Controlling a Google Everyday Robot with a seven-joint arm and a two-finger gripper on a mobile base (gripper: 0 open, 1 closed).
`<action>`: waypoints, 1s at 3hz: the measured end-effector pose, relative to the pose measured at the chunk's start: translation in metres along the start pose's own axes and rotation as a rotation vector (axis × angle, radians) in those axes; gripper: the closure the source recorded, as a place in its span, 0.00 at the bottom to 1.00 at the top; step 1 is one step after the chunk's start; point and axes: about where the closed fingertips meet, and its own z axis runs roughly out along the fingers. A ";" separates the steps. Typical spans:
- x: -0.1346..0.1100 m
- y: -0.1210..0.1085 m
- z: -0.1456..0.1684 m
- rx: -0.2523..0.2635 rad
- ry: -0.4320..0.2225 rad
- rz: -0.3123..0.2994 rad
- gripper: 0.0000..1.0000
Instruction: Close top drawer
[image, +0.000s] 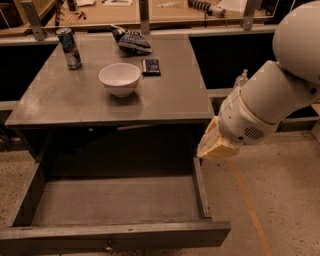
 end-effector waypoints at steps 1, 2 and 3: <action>0.000 0.000 0.000 0.000 0.000 0.000 1.00; -0.008 0.018 0.023 -0.047 -0.015 0.018 1.00; -0.007 0.065 0.082 -0.054 -0.022 -0.006 1.00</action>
Offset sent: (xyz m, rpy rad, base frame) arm -0.0364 0.0481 -0.0495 0.0562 0.1353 0.0105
